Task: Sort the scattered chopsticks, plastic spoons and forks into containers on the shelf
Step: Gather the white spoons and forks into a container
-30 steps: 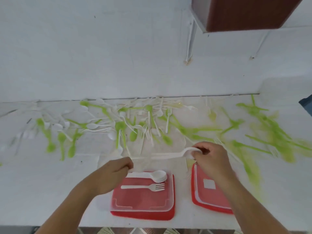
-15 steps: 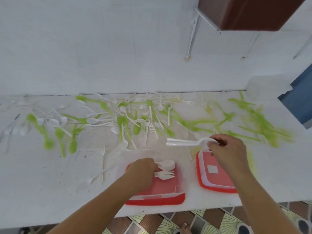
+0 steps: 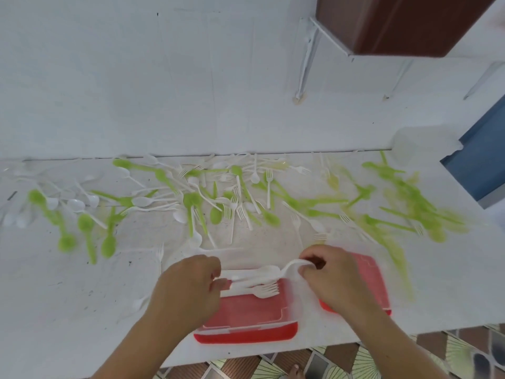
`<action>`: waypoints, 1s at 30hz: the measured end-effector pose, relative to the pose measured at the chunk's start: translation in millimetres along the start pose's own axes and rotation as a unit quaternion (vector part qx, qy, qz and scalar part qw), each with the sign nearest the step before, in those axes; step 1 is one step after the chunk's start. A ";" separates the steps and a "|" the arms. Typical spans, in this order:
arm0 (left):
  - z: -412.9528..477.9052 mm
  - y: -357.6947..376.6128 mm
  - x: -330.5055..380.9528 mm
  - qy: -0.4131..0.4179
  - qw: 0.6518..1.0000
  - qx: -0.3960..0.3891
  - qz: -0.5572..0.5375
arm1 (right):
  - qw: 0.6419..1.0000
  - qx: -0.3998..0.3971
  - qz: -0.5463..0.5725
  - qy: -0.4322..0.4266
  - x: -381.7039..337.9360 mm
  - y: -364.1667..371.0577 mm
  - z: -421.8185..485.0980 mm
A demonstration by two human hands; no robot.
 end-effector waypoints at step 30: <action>181.7 39.7 -46.4 -0.209 0.974 -0.082 -0.006 | 0.952 -0.009 -0.305 0.024 84.4 -14.3 200.2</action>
Point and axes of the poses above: each hand's wrist, its own z-axis towards the middle knuckle, its own y-axis out of the palm, x = y × z, the point moved 8 cm from there along z, towards the middle knuckle, and after that the axes turned 1 degree about x, right-handed, at the moved point
